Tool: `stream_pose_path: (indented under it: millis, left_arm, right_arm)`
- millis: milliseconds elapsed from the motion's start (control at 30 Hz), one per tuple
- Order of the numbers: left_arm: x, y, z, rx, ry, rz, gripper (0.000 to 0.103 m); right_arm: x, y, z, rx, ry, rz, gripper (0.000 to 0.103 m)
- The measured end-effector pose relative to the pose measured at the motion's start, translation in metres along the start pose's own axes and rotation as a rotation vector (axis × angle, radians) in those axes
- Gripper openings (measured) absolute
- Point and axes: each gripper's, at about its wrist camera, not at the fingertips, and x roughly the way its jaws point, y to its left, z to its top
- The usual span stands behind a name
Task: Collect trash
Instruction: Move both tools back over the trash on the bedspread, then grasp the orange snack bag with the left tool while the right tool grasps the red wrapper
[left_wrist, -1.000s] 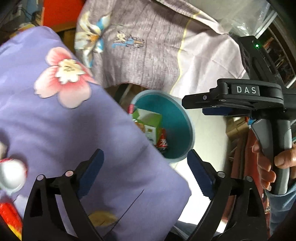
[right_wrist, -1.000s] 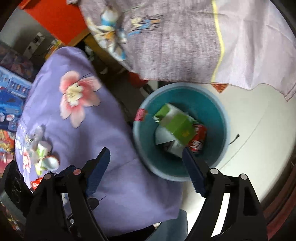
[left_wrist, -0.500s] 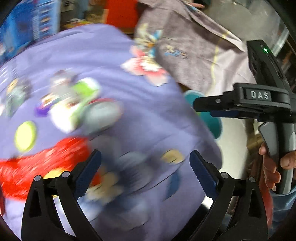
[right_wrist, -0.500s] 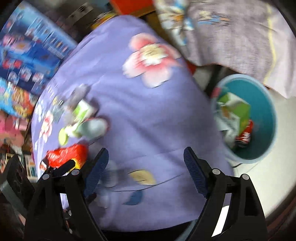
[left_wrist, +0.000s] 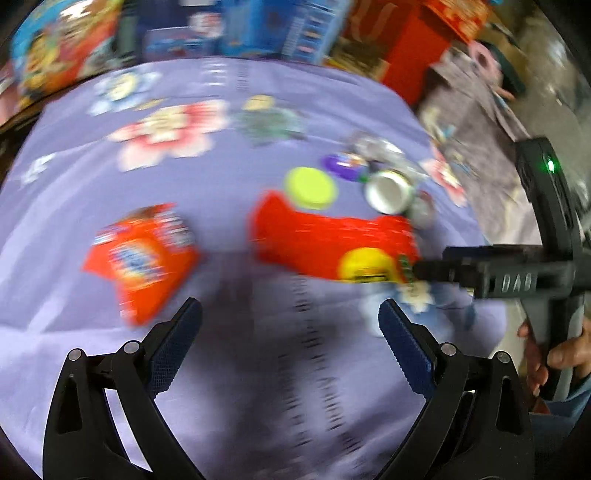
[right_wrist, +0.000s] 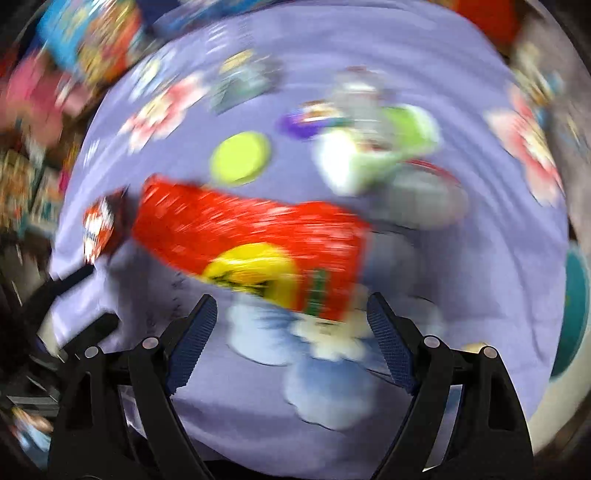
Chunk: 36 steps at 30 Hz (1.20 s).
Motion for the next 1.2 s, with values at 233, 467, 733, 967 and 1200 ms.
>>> stream_pose_path:
  millis: [233,467,733,967,1200]
  left_arm:
    - [-0.013,0.055,-0.009,-0.112,-0.011,0.065,0.096]
    - [-0.008,0.084,-0.006,-0.189,0.003,0.07,0.096]
    - [-0.003,0.094,0.007,-0.157,-0.001,0.117,0.096]
    - [0.002,0.1,0.031,0.02,-0.008,0.096,0.096]
    - [0.035,0.087,0.049,0.191,0.067,0.054,0.096]
  right_arm:
    - [0.032,0.071,-0.001,-0.282,0.001,-0.159,0.079]
    - [0.053,0.075,0.007,-0.33,-0.005,-0.227,0.079]
    - [0.054,0.064,0.026,-0.291,-0.025,-0.162,0.012]
    - [0.022,0.044,0.047,-0.167,-0.094,-0.078,0.007]
    - [0.003,0.032,0.054,-0.068,-0.104,-0.018,0.007]
